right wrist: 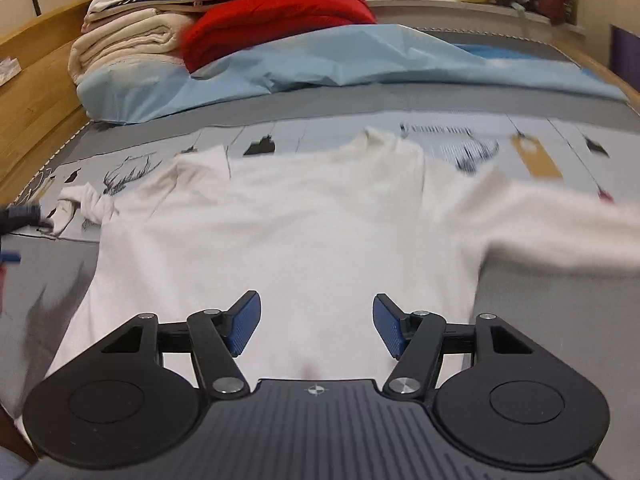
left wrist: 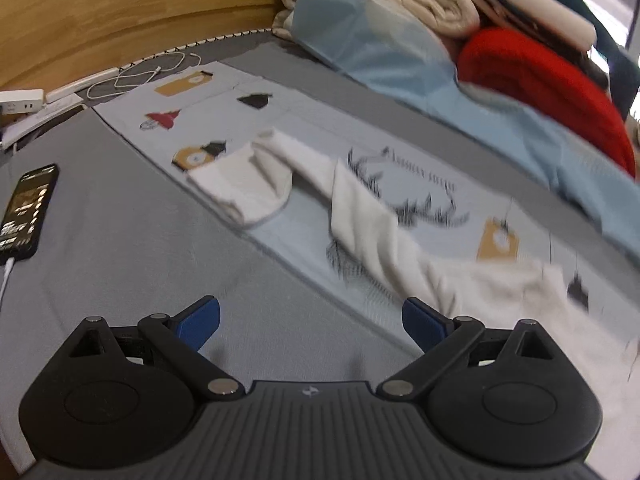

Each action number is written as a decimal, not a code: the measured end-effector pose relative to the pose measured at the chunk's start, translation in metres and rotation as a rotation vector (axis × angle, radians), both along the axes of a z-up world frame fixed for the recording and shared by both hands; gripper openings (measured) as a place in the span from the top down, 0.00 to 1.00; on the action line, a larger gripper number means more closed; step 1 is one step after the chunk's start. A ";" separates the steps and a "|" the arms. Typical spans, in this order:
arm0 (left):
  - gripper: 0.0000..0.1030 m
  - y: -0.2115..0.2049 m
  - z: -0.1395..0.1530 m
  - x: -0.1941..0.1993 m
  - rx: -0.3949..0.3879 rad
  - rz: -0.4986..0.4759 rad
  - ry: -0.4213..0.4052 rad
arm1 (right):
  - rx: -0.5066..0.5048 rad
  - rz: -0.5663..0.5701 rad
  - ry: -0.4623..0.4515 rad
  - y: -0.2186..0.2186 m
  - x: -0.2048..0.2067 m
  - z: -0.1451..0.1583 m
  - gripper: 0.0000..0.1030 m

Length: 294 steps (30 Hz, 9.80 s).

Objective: Fold small clothes

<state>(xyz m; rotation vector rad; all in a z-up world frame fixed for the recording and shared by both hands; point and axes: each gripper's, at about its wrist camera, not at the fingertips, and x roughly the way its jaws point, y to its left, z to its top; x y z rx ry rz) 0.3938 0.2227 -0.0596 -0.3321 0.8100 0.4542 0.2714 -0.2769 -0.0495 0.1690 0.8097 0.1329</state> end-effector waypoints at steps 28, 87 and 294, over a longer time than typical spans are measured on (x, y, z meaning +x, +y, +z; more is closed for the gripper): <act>0.94 0.119 -0.037 0.080 -0.301 -0.139 0.014 | -0.098 0.099 0.128 0.031 0.034 -0.069 0.38; 0.90 0.176 0.047 0.062 -0.389 0.043 -0.245 | -0.156 0.130 0.091 0.043 0.042 -0.075 0.35; 0.14 0.088 -0.011 -0.092 0.143 0.066 0.084 | -0.050 0.008 -0.159 0.035 -0.050 -0.017 0.33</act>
